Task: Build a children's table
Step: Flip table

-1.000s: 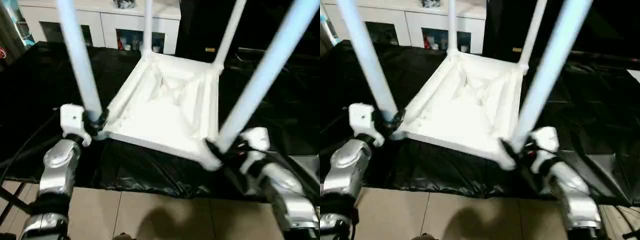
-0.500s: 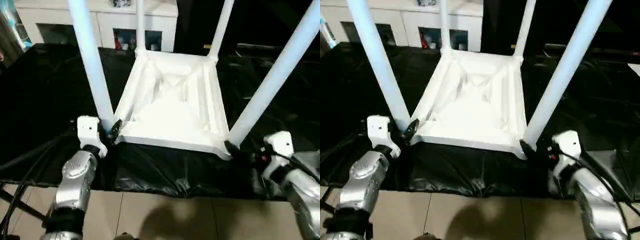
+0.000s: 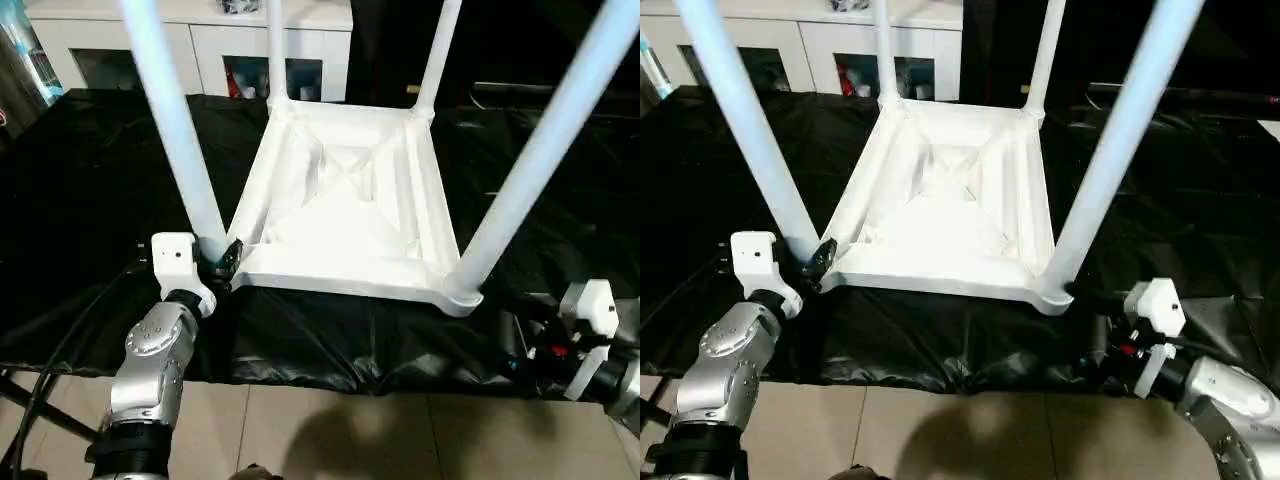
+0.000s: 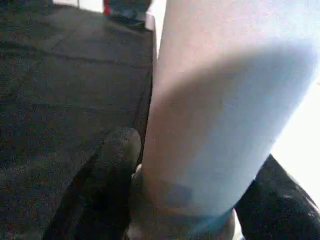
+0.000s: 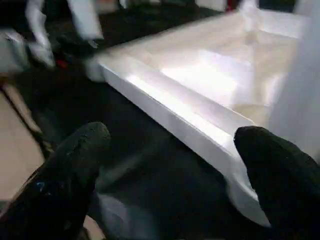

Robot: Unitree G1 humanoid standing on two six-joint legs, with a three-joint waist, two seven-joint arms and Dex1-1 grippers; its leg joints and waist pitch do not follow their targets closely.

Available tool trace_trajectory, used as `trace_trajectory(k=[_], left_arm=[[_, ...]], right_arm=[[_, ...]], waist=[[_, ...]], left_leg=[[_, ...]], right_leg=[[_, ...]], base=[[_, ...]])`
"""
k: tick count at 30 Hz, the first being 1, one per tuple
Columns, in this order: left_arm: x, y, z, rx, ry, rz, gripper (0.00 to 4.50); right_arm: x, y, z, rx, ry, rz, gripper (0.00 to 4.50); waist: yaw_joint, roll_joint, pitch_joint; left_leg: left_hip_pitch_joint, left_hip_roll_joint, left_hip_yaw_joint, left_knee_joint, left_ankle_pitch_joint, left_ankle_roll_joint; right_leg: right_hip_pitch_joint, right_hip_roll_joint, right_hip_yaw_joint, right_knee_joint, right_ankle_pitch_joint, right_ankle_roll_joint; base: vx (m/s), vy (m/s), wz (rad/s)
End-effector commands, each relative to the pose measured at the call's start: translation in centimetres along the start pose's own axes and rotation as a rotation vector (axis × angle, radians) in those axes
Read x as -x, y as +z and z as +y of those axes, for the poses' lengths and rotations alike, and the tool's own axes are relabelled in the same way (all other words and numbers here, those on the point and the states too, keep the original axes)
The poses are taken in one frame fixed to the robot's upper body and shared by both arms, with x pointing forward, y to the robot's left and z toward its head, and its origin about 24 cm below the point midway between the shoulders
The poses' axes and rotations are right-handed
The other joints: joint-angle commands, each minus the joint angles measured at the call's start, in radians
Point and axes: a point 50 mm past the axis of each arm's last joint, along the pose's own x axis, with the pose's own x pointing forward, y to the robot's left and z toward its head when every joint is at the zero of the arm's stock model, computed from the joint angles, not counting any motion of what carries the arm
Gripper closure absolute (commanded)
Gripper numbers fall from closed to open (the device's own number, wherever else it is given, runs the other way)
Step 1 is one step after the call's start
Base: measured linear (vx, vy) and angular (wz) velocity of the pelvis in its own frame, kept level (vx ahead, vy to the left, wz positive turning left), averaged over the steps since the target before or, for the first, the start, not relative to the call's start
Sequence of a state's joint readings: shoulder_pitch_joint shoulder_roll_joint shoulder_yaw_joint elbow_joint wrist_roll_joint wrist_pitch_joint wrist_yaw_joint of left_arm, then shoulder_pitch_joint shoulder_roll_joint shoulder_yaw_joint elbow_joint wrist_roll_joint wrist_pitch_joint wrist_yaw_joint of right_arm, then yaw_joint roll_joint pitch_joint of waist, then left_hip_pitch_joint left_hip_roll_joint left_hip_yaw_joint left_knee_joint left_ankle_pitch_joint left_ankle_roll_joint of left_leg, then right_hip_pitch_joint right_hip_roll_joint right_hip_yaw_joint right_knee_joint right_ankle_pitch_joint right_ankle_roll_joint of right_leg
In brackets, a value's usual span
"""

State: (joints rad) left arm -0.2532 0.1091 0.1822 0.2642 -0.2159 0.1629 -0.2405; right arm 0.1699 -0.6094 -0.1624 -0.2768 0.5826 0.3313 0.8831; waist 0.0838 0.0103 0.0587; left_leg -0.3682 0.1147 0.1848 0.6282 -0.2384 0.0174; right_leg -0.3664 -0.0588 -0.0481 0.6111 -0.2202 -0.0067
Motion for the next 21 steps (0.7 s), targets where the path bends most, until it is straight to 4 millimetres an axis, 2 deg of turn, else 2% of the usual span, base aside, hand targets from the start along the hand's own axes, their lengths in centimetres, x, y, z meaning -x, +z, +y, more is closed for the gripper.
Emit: trace_trajectory(k=[1, 2, 3, 4, 5, 6, 8, 9, 11, 12, 15, 16, 17, 18, 19, 21], left_arm=[[-0.5, 1.2, -1.1, 0.227, -0.018, -0.055, 1.98], [-0.6, 1.3, -1.5, 0.251, -0.030, -0.055, 1.98], [-0.7, 1.5, -1.9, 0.276, -0.041, -0.055, 1.98], [-0.7, 1.5, -1.9, 0.276, -0.041, -0.055, 1.98], [-0.7, 1.7, -2.4, 0.298, -0.052, -0.058, 1.98], [-0.8, 2.0, -3.4, 0.315, -0.078, -0.060, 1.98], [-0.9, 2.2, -4.2, 0.324, -0.099, -0.059, 1.98], [-0.9, 2.3, -4.5, 0.329, -0.106, -0.058, 1.98], [-0.9, 2.5, -5.2, 0.313, -0.134, -0.058, 1.99], [-1.0, 2.6, -5.9, 0.291, -0.156, -0.054, 2.00], [-1.1, 2.7, -6.4, 0.288, -0.164, -0.049, 2.00], [-1.1, 2.7, -6.4, 0.288, -0.164, -0.049, 2.00], [-1.2, 2.8, -6.5, 0.275, -0.165, -0.049, 2.00], [-1.3, 2.8, -6.6, 0.265, -0.167, -0.048, 2.00], [-1.3, 2.8, -6.7, 0.261, -0.168, -0.047, 2.00], [-1.4, 2.9, -6.9, 0.252, -0.170, -0.050, 2.00]], right_arm=[[-1.5, 0.4, 1.3, -0.036, 0.082, -0.018, 0.00], [-2.1, 0.5, 1.7, -0.050, 0.105, -0.020, 0.00], [-2.8, 0.3, 2.0, -0.065, 0.116, -0.010, 0.00], [-2.8, 0.3, 2.0, -0.065, 0.116, -0.010, 0.00], [-3.6, -0.2, 2.1, -0.080, 0.103, 0.014, 0.00], [-5.0, -1.0, 2.1, -0.104, 0.067, 0.046, 0.00], [-6.1, -1.5, 2.0, -0.126, 0.033, 0.049, 0.00], [-6.5, -1.5, 1.9, -0.136, 0.020, 0.044, 0.00], [-7.4, -1.7, 1.5, -0.152, -0.025, 0.023, 0.00], [-8.4, -1.8, 1.1, -0.176, -0.081, -0.004, 0.00], [-9.5, -1.6, 0.5, -0.207, -0.146, -0.039, 0.00], [-9.5, -1.6, 0.5, -0.207, -0.146, -0.039, 0.00], [-9.9, -1.5, 0.1, -0.222, -0.176, -0.060, 0.00], [-10.3, -1.3, -0.1, -0.243, -0.192, -0.089, 0.00], [-10.6, -1.2, -0.2, -0.271, -0.193, -0.115, 0.00], [-11.1, -0.8, -0.6, -0.341, -0.202, -0.170, 0.00]], waist=[[0.003, -0.021, -0.045], [0.002, -0.024, -0.044], [0.005, -0.022, -0.046], [0.005, -0.021, -0.047], [0.007, -0.020, -0.047], [0.003, -0.020, -0.049], [0.004, -0.024, -0.051], [0.004, -0.024, -0.056], [0.009, -0.025, -0.063], [0.007, -0.026, -0.068], [0.010, -0.027, -0.066], [0.010, -0.025, -0.064], [0.011, -0.031, -0.064], [0.011, -0.030, -0.063], [0.010, -0.038, -0.063], [0.007, -0.035, -0.062]], left_leg=[[0.008, 0.133, -0.069, -0.093, -0.128, 0.096], [0.009, 0.132, -0.068, -0.092, -0.123, 0.096], [0.011, 0.132, -0.066, -0.089, -0.115, 0.093], [0.011, 0.131, -0.066, -0.088, -0.106, 0.091], [0.008, 0.132, -0.066, -0.089, -0.096, 0.089], [0.008, 0.130, -0.068, -0.092, -0.075, 0.079], [0.011, 0.132, -0.066, -0.091, -0.076, 0.072], [0.011, 0.132, -0.065, -0.087, -0.038, 0.075], [0.009, 0.129, -0.063, -0.078, 0.040, 0.101], [0.002, 0.125, -0.061, -0.070, 0.110, 0.137], [0.001, 0.126, -0.058, -0.068, 0.103, 0.154], [0.000, 0.127, -0.058, -0.070, 0.085, 0.150], [0.001, 0.128, -0.057, -0.070, 0.073, 0.149], [0.001, 0.129, -0.057, -0.071, 0.065, 0.145], [0.003, 0.128, -0.055, -0.074, 0.045, 0.133], [0.001, 0.128, -0.056, -0.075, 0.036, 0.126]], right_leg=[[0.031, -0.131, 0.063, -0.075, -0.139, -0.247], [0.029, -0.130, 0.062, -0.076, -0.149, -0.247], [0.026, -0.131, 0.063, -0.079, -0.165, -0.245], [0.025, -0.130, 0.063, -0.077, -0.158, -0.249], [0.026, -0.128, 0.063, -0.076, -0.152, -0.245], [0.022, -0.124, 0.059, -0.070, -0.125, -0.258], [0.021, -0.123, 0.060, -0.069, -0.105, -0.257], [0.023, -0.125, 0.060, -0.060, -0.037, -0.266], [0.025, -0.122, 0.059, -0.046, 0.077, -0.271], [0.023, -0.122, 0.056, -0.036, 0.167, -0.283], [0.022, -0.123, 0.055, -0.036, 0.149, -0.288], [0.022, -0.123, 0.054, -0.039, 0.122, -0.286], [0.022, -0.122, 0.054, -0.041, 0.108, -0.282], [0.023, -0.124, 0.055, -0.040, 0.095, -0.281], [0.023, -0.124, 0.054, -0.044, 0.061, -0.280], [0.023, -0.126, 0.055, -0.042, 0.047, -0.284]], base=[[0.000, 0.000, 0.00], [0.000, 0.000, 0.00], [0.000, 0.000, 0.00], [0.000, 0.000, 0.00], [0.000, 0.000, 0.00], [0.000, 0.000, 0.00], [0.000, 0.000, 0.00], [0.000, 0.000, 0.00], [0.000, 0.000, 0.00], [0.000, 0.000, 0.00], [0.000, 0.000, 0.00], [0.000, 0.000, 0.00], [0.000, 0.000, 0.00], [0.000, 0.000, 0.00], [0.000, 0.000, 0.00], [0.000, 0.000, 0.00]])
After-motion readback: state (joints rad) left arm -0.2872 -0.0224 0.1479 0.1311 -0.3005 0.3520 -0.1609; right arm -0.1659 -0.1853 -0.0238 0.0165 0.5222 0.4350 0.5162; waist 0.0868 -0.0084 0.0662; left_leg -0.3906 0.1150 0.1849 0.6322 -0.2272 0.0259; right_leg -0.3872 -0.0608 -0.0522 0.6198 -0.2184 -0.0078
